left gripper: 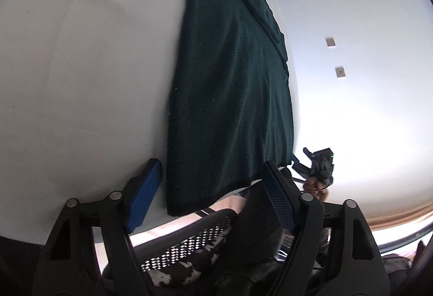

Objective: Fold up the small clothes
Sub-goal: 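Open both grippers and move them to the sweater hem, then close both grippers on the hem of the folded sweater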

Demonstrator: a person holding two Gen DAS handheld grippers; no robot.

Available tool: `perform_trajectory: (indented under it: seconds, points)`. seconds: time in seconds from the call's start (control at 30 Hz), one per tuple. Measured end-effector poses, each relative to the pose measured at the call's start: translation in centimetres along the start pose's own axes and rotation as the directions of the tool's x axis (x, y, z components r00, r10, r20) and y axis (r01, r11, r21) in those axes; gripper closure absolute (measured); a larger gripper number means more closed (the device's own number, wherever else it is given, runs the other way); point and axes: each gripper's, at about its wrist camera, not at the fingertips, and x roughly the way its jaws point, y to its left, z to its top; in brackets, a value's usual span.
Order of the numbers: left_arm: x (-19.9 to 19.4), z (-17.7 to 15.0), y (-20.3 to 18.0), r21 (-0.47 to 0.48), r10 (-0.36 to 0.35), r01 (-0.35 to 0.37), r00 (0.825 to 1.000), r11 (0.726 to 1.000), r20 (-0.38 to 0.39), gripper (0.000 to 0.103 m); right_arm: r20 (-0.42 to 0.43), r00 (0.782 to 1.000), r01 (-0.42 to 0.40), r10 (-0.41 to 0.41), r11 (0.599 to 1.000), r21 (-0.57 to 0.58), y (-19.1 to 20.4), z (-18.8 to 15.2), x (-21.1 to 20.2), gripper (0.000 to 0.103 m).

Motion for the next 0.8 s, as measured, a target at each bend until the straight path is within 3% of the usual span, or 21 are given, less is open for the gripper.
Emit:
perform_trajectory:
  seconds: [0.17, 0.27, 0.47, 0.57, 0.8]
  points:
    - [0.1, 0.1, 0.9, -0.045, -0.051, 0.051, 0.999, 0.998, -0.006, 0.034, -0.005, 1.0, -0.009, 0.009, 1.0, 0.012, -0.3, -0.1, -0.2, 0.043]
    - [0.1, 0.2, 1.2, -0.049, -0.08, 0.08, 0.997, 0.996, -0.001, 0.043, -0.009, 1.0, -0.004, 0.004, 1.0, 0.013, -0.4, -0.1, -0.4, 0.043]
    - [0.9, 0.2, 2.0, -0.067, -0.096, 0.095, 0.995, 0.993, -0.003, 0.071, -0.008, 1.0, 0.006, -0.006, 1.0, 0.028, -1.1, -0.4, -1.2, 0.043]
    - [1.3, 0.3, 1.8, -0.062, -0.096, 0.095, 0.995, 0.994, -0.008, 0.072, -0.025, 1.0, 0.016, -0.015, 0.999, 0.034, -1.2, -0.4, -1.0, 0.045]
    - [1.8, 0.5, 1.4, -0.049, -0.077, 0.076, 0.997, 0.996, -0.016, 0.087, -0.069, 0.997, 0.022, -0.022, 1.0, 0.002, -0.6, -0.2, 0.1, 0.045]
